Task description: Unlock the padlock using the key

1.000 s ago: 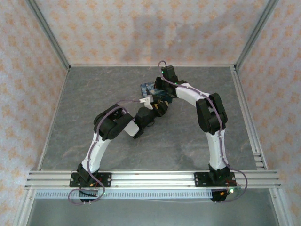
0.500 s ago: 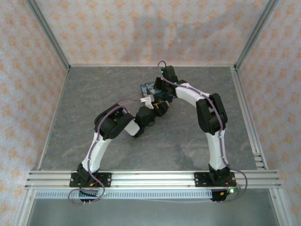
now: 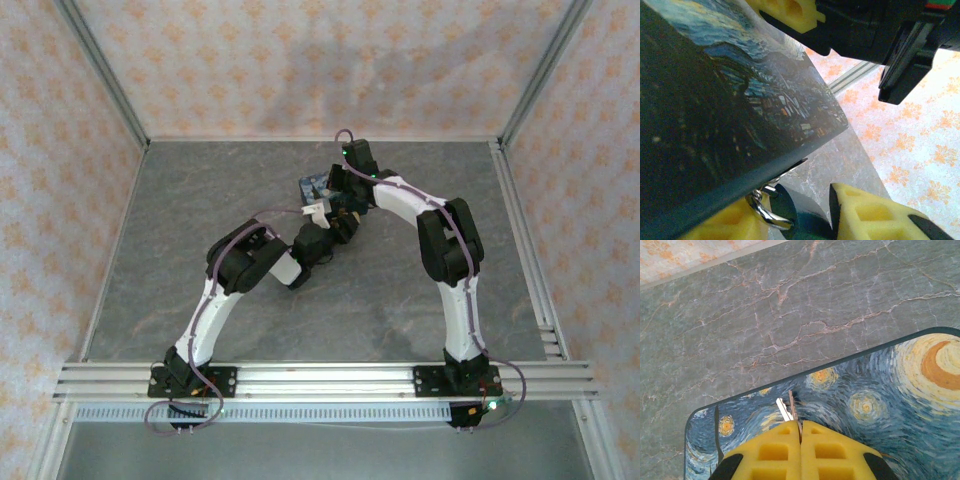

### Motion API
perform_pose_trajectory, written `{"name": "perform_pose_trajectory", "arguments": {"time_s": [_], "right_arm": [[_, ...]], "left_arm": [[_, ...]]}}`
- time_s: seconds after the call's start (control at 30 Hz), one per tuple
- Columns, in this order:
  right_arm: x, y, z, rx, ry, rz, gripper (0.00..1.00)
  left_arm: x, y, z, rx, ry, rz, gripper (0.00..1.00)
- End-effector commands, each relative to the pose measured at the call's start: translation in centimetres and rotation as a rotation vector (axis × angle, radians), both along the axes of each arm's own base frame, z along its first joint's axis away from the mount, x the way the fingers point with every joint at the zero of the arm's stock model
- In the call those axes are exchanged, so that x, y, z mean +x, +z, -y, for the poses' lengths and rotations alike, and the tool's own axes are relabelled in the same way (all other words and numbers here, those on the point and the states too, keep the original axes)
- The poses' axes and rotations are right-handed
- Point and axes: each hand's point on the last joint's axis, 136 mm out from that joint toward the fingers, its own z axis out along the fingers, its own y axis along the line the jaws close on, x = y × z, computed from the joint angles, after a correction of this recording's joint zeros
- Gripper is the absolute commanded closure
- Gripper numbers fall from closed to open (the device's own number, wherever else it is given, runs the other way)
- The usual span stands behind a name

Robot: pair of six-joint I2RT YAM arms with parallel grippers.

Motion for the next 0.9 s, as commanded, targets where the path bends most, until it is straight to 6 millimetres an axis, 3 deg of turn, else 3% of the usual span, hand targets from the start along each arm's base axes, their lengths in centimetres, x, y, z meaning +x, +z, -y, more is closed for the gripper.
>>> {"name": "perform_pose_trajectory", "arguments": {"time_s": [0.0, 0.53, 0.87], "right_arm": [[-7.2, -10.1, 2.9, -0.188, 0.015, -0.358, 1.00], [-7.3, -7.9, 3.3, -0.156, -0.004, -0.299, 1.00], [-7.0, -2.4, 5.5, 0.048, -0.055, -0.163, 1.00]], "left_arm": [[0.0, -3.9, -0.7, 0.016, 0.005, -0.131, 0.69], [0.0, -4.9, -2.0, 0.024, 0.009, -0.199, 0.83], [-0.4, -4.2, -2.2, 0.014, -0.024, -0.230, 0.95]]}}
